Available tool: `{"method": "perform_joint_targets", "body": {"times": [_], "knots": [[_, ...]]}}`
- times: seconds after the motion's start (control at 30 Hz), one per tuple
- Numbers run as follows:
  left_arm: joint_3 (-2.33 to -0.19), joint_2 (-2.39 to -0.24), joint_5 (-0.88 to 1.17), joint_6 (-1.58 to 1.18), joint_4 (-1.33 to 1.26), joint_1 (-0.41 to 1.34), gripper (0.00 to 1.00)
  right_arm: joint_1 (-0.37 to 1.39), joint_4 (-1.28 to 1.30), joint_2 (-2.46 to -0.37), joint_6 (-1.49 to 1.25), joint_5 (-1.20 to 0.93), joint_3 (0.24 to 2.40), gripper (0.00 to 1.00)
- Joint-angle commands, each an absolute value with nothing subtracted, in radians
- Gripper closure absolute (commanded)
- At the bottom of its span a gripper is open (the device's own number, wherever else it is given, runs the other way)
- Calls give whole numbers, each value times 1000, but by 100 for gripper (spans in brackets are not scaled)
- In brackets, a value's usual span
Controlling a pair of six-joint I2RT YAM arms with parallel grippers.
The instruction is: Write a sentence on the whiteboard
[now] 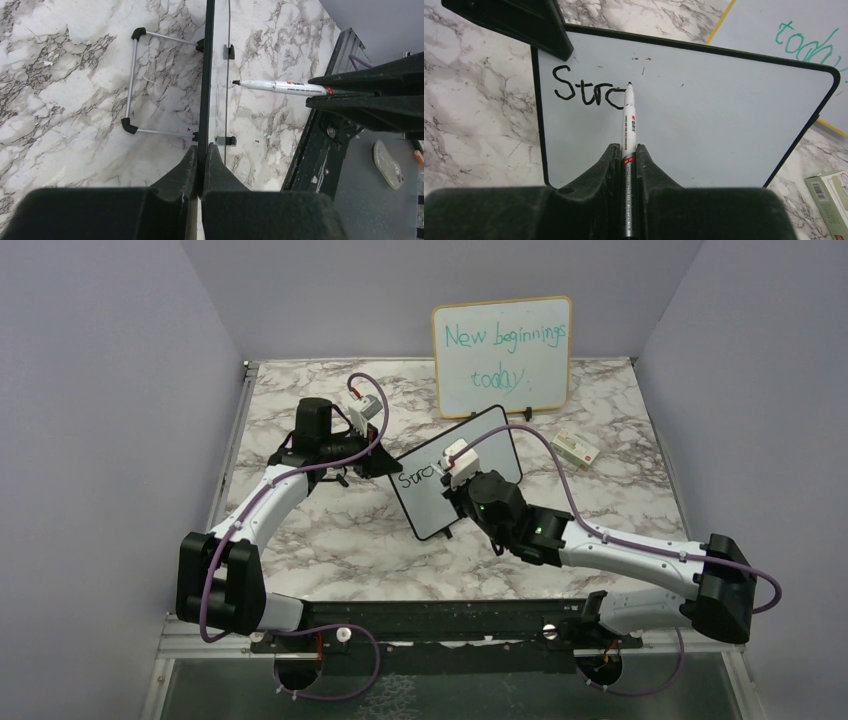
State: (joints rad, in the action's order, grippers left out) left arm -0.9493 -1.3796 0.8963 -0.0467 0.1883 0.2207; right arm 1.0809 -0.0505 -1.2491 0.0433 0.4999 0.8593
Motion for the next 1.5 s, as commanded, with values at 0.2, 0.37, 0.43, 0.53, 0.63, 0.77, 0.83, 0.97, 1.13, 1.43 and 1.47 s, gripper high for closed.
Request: {"method": "perform_joint_targets", "body": {"times": [0.2, 0.37, 0.43, 0.53, 0.63, 0.77, 0.83, 0.97, 1.13, 1.43, 1.47], "knots": [[-923, -1424, 790, 23, 296, 246, 100, 1054, -84, -1251, 51, 527, 845, 100], [-923, -1425, 790, 22, 296, 245, 100, 1052, -85, -1261, 51, 514, 852, 100], [-924, -1424, 790, 23, 296, 245, 100, 1051, -83, -1262, 54, 508, 854, 100], [-923, -1425, 790, 23, 296, 247, 100, 1051, -80, -1265, 54, 500, 857, 100], [-924, -1426, 790, 23, 296, 247, 100, 1050, -78, -1271, 55, 493, 861, 100], [-925, -1427, 791, 23, 296, 247, 100, 1049, -78, -1279, 57, 492, 866, 100], [-924, -1427, 790, 23, 297, 247, 100, 1048, -83, -1279, 57, 487, 866, 100], [-923, -1427, 790, 23, 297, 247, 100, 1046, -88, -1282, 58, 492, 867, 100], [-923, -1428, 790, 25, 298, 249, 100, 1043, -90, -1283, 58, 478, 869, 100], [-925, -1429, 789, 26, 301, 250, 100, 1043, -91, -1295, 57, 471, 875, 100], [-925, -1428, 789, 26, 302, 250, 100, 1043, -93, -1298, 56, 474, 875, 100]]}}
